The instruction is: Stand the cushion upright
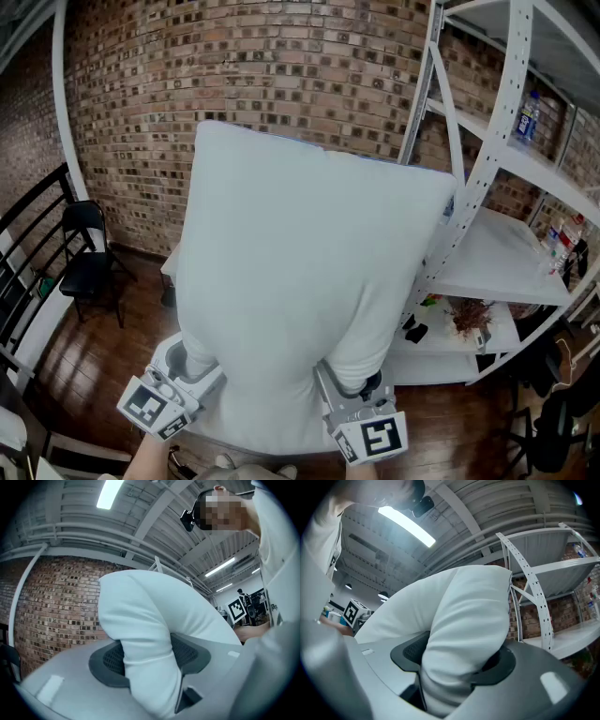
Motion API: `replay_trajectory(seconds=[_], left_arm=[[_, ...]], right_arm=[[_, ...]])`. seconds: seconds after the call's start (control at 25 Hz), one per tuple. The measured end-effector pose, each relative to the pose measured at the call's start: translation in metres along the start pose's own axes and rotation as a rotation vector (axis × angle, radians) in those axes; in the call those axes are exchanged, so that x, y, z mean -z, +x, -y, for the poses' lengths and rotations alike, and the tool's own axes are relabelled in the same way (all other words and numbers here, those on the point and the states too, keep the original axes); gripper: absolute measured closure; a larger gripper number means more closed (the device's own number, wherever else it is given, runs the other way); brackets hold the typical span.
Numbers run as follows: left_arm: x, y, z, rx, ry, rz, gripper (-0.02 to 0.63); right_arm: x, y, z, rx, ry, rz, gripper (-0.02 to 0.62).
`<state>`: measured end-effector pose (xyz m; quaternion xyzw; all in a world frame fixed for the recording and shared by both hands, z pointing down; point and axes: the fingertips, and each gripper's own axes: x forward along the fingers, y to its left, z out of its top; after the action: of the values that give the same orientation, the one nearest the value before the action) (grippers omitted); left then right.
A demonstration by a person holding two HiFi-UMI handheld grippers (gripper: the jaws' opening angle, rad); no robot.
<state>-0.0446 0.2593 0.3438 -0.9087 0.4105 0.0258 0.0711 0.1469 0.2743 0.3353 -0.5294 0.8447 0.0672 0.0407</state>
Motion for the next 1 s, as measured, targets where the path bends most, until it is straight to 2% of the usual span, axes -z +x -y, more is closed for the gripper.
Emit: replay_trajectory(seconds=[0.52,0.76,1.0], left_arm=[[0.018,0.028,0.018,-0.037,-0.016,-0.026,0.337],[0.029,0.046,-0.003,-0.04,-0.019,-0.025,0.337],[0.043,0.068,-0.05,-0.037,-0.013,-0.013,0.337]], right_arm=[[0.019,0.003,0.037,-0.048,0.016,-0.014,0.308],[0.027,0.029,0.045,-0.056,0.007,-0.016,0.31],[0.042,0.08,0.047,-0.055,-0.003,-0.005,0.31]])
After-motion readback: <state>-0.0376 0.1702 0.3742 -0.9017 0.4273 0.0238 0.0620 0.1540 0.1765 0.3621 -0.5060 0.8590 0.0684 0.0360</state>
